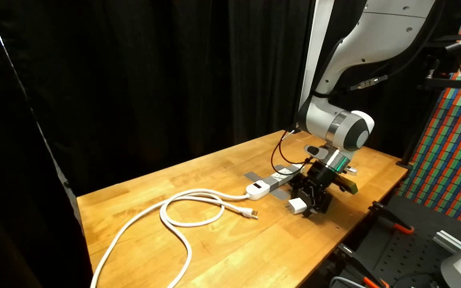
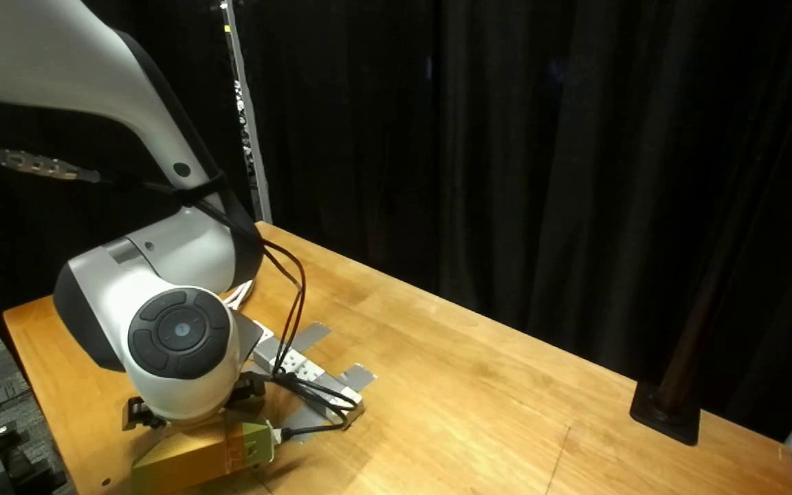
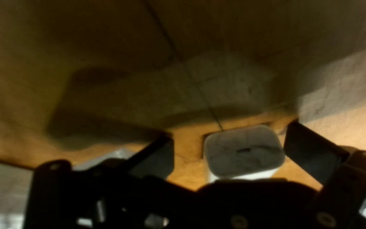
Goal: Plug the charger head into the extension cable
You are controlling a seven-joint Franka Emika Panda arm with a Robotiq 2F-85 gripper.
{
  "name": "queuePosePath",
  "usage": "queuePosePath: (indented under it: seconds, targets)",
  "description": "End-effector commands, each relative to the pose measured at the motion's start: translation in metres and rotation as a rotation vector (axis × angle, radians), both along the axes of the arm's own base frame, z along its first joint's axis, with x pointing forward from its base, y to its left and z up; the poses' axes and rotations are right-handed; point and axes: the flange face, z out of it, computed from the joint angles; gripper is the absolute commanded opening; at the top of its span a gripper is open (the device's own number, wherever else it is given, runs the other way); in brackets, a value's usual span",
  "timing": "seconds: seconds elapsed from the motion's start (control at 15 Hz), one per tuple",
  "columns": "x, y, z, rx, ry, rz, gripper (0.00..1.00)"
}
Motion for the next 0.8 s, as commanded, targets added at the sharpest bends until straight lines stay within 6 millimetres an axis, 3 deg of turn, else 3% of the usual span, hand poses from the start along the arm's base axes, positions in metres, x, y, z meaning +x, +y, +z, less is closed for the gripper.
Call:
queuePosePath:
  seconds: [0.0, 0.2, 0.27, 0.4, 0.53, 0.73]
  targets:
    - [-0.019, -0.02, 0.004, -0.04, -0.026, -0.016, 1.0]
    - [-0.027, -0.027, 0.013, -0.032, -0.078, 0.008, 1.0]
    - [-0.013, -0.028, 0.034, -0.015, -0.08, 0.011, 1.0]
    - [-0.02, -0.034, 0.035, 0.01, -0.116, 0.033, 1.0]
    - [-0.011, -0.039, 0.058, 0.049, -0.141, 0.046, 1.0]
    - [-0.011, -0.043, 0.066, 0.104, -0.171, 0.072, 1.0]
